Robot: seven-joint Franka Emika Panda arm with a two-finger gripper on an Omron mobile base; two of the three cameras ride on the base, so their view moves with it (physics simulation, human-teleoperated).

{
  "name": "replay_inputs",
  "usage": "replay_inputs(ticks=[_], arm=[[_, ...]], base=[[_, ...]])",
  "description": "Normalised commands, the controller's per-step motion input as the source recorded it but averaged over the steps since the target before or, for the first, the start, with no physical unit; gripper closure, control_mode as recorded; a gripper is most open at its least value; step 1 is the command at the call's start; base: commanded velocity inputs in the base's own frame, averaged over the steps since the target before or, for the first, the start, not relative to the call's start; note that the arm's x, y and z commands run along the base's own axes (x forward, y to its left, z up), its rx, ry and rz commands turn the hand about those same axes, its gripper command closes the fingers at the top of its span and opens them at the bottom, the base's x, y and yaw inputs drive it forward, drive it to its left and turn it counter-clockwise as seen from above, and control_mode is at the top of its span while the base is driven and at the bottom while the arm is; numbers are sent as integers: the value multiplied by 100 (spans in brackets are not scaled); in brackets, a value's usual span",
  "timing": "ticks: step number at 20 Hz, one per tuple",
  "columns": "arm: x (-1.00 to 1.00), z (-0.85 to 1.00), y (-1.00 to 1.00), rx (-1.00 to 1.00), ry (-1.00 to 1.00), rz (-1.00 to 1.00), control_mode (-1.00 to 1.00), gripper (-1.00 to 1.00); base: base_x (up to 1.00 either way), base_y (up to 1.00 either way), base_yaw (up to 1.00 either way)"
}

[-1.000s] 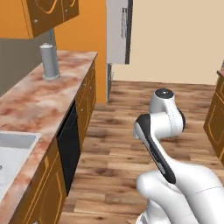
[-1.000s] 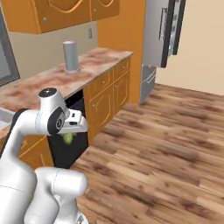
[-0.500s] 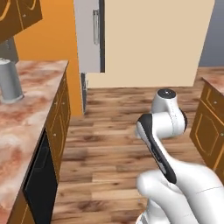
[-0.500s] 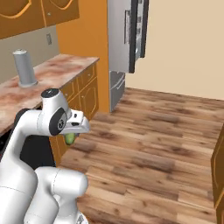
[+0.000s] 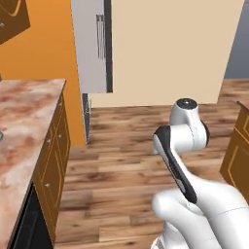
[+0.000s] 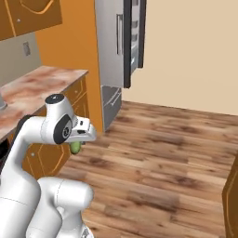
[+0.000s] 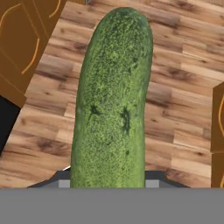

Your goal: Place the broccoli and cucumber inside the fridge drawer. Close the drawer after placing the vegetables.

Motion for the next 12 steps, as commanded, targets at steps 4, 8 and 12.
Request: replay_inputs(ticks=[4,8,12], arm=[[0,0,0,0,0,0,100,100],[0,0,0,0,0,0,100,100],[0,0,0,0,0,0,100,100]], base=[[100,-1,0],[100,-16,0],[100,-16,0]])
